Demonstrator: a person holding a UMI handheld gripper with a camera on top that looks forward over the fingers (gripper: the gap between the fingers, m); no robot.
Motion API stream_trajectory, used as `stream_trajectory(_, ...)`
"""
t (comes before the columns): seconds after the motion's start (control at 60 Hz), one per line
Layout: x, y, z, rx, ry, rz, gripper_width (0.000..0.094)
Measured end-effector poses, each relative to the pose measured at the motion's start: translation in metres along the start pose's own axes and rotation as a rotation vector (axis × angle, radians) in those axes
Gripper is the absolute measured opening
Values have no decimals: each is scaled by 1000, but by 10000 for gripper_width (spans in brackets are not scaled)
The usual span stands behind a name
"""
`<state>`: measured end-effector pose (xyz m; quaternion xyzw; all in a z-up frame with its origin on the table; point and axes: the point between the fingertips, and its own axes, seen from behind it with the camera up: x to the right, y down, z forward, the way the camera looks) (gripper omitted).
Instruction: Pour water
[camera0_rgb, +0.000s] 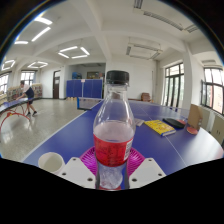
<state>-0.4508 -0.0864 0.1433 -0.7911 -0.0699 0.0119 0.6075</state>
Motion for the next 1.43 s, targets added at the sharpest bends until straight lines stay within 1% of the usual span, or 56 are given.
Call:
stream_trajectory(0.1,-7,33,12,-40,-25,19,325)
stream_trajectory(0.167,-10,66,12,-63,-37,22,335)
stream_trajectory(0.183,-12,54,8,-8,-34,22,326)
stream_trajectory(0.217,-10,61,11,-14,-30,2,327)
stream_trajectory(0.233,-10,52,15,-1,-33,0,326)
stream_trajectory(0.267,-9,57,11,-2,-27,-10,325)
stream_trajectory(0.317,-8,59,13,3,-22,-3,348)
stream_trajectory(0.383,-11,54,12,-11,-26,20,444)
stream_trajectory(0.45,-10,59,12,-51,-41,22,543)
stream_trajectory(0.467,-9,62,11,-69,-41,21,588)
stream_trajectory(0.517,-5,67,13,-112,-39,29,838)
stream_trajectory(0.533,-10,67,1,-120,-39,33,859)
stream_trajectory(0.567,-9,66,-9,-137,-35,45,814)
stream_trajectory(0.65,0,55,-33,-169,-5,55,863)
stream_trajectory(0.75,-5,43,-91,-176,34,31,851)
stream_trajectory(0.767,1,35,-100,-185,38,29,854)
stream_trajectory(0.867,-6,27,-162,-192,78,24,850)
stream_trajectory(0.883,-16,32,-175,-190,85,25,855)
stream_trajectory(0.9,-8,22,-178,-195,88,26,856)
stream_trajectory(0.917,-18,25,-201,-195,93,27,856)
stream_trajectory(0.983,-27,26,-241,-201,105,25,848)
stream_trajectory(1.033,-28,21,-260,-205,112,17,848)
stream_trajectory(1.133,-41,26,-314,-197,118,-7,853)
stream_trajectory(1.25,-49,27,-344,-210,118,7,853)
stream_trajectory(1.433,-50,19,-362,-184,130,-27,849)
